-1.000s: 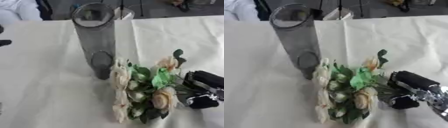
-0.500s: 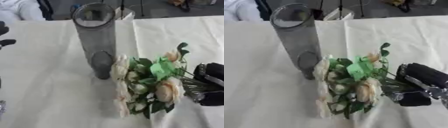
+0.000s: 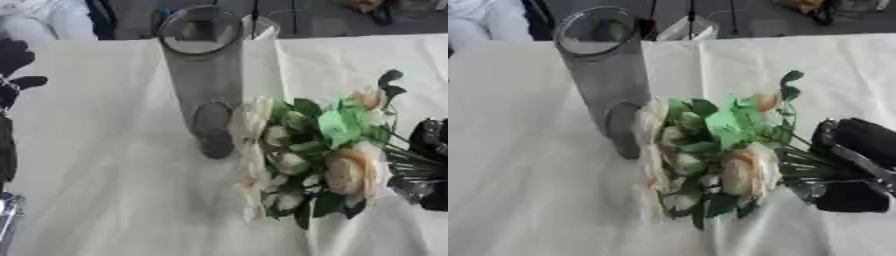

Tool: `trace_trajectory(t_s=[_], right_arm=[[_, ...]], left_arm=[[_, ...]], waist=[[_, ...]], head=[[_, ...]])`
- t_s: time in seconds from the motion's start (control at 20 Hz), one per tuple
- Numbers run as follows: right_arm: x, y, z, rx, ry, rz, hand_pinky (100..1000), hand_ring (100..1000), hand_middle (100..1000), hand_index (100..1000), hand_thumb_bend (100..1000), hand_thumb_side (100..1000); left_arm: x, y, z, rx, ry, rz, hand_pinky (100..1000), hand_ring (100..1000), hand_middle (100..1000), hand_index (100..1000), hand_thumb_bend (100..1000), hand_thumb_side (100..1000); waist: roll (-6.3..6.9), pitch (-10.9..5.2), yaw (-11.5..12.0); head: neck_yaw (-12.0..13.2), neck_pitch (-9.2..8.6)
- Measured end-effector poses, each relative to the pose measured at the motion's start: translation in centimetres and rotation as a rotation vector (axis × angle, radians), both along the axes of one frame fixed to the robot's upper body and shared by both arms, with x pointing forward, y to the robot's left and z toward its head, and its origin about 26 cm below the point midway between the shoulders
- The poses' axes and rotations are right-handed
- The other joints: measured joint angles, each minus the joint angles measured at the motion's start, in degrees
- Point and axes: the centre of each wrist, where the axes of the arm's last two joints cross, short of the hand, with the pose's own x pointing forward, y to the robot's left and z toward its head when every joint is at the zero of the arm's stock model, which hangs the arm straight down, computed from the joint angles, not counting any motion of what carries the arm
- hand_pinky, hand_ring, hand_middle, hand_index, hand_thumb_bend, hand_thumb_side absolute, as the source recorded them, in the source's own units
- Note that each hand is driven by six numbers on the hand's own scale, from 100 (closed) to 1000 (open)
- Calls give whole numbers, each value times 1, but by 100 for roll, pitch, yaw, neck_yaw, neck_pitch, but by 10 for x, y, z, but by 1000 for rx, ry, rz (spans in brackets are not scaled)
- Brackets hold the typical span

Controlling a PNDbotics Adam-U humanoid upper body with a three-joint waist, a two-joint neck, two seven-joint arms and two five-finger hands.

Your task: Arrange flowers into the vase.

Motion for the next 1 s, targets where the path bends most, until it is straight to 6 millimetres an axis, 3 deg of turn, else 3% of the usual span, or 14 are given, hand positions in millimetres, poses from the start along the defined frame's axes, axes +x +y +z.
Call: trace_trajectory(t_s=[0.4,1.0], right_arm=[[-1,-12,17,62,-49,-19,100,100,100,100,100,702],[-1,-20,53,216,-156,-58,100,100,100,100,100,719]], left_arm=[[0,0,0,2,-3,2,706,832,788,873,100,1000],[0,0,0,3,-4,3,704,830,787,873,100,1000]], waist=[[0,-2,-2],[-3,-5,-15]], head=[[141,0],[20,-42]])
